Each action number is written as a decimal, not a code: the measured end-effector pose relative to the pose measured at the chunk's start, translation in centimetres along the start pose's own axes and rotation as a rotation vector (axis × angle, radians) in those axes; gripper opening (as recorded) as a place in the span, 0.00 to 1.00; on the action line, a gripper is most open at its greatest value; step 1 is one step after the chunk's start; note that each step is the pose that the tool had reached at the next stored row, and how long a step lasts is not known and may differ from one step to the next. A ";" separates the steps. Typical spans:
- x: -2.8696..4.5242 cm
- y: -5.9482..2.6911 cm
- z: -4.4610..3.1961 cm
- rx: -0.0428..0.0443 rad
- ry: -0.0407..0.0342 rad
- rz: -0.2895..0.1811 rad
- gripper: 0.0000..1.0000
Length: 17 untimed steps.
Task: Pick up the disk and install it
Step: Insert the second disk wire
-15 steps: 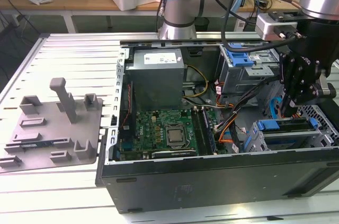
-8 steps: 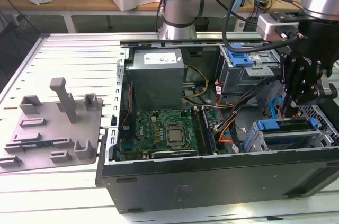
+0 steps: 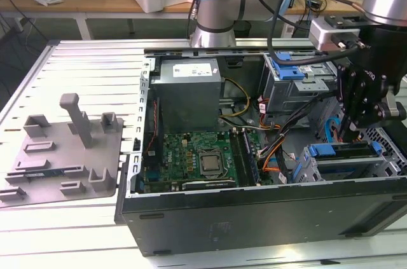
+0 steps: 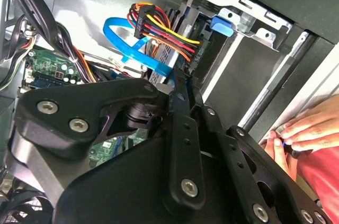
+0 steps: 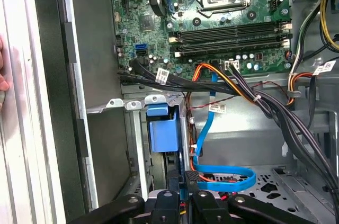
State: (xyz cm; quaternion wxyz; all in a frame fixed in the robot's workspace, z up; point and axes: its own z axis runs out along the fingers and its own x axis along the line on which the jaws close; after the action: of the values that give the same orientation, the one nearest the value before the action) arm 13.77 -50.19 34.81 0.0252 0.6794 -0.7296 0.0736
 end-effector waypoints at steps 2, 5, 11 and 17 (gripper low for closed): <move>0.03 -0.05 0.04 -0.0001 0.0000 0.000 0.16; 0.03 -0.06 0.12 -0.0001 0.0000 0.000 0.16; 0.18 -0.07 0.25 -0.0001 -0.0001 0.000 0.16; 0.18 -0.06 0.37 -0.0001 0.0001 0.000 0.16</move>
State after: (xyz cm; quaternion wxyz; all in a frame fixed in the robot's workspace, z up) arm 13.84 -50.43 34.48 0.0253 0.6794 -0.7296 0.0736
